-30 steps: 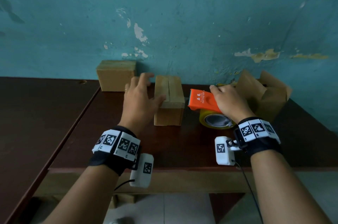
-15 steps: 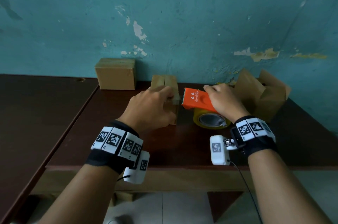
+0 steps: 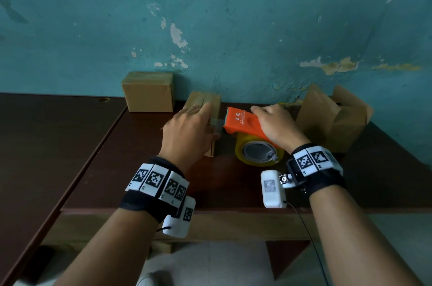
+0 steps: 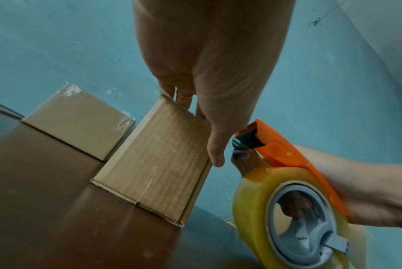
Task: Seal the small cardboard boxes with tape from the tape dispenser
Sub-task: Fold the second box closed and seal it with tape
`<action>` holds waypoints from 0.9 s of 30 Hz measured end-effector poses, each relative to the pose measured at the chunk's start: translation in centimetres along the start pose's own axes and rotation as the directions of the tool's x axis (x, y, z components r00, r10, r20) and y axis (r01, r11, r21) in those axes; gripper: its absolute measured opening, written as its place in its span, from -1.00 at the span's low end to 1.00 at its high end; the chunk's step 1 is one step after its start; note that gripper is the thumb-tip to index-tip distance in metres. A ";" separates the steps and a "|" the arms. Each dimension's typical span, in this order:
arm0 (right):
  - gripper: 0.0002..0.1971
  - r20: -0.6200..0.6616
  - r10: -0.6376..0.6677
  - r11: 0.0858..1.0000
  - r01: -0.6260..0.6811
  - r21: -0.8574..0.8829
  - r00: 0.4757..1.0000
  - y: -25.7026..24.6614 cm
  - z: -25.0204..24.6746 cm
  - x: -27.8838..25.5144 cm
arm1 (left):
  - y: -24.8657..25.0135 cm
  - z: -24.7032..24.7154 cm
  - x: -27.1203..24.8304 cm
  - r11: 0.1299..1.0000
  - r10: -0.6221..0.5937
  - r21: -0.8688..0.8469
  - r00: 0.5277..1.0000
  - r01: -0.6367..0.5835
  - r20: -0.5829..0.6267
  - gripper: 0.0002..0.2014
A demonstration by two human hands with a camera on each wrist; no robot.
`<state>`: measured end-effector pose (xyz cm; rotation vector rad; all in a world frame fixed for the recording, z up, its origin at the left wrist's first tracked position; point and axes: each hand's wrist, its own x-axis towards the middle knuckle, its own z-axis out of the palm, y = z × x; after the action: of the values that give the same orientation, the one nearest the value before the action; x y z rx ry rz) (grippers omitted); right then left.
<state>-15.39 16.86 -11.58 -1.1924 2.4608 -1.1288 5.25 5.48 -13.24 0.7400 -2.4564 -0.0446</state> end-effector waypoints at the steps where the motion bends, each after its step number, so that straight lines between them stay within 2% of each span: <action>1: -0.43 -0.001 0.005 1.000 -0.005 0.001 1.000 0.1 0.0 0.0 | 0.0 0.1 0.0 1.000 -0.009 0.004 1.000 0.009 0.001 -0.57; 8: -0.42 0.001 0.005 1.000 -0.005 -0.013 1.000 0.3 0.0 0.0 | -0.1 0.3 -0.1 0.999 -0.009 -0.033 0.999 0.008 -0.036 -0.54; 13: -0.39 0.039 0.000 1.000 -0.001 0.015 0.999 0.6 -0.7 -0.1 | 0.1 -0.1 -0.4 0.998 -0.027 -0.063 0.998 0.023 -0.053 -0.65; 20: -0.40 0.070 -0.008 0.999 0.005 0.038 0.998 1.7 -2.8 -0.7 | -0.1 0.0 -0.4 0.996 -0.035 -0.083 0.999 0.031 -0.042 -0.53; 27: 0.01 0.155 -0.022 0.997 0.034 -0.071 0.988 1.4 -3.4 -2.0 | -0.5 0.2 0.0 0.996 -0.028 -0.086 1.000 0.027 -0.014 -0.51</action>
<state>-16.42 20.80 -10.46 -1.2869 2.3947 -0.9221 5.40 5.05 -13.53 0.7337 -2.4141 -0.1531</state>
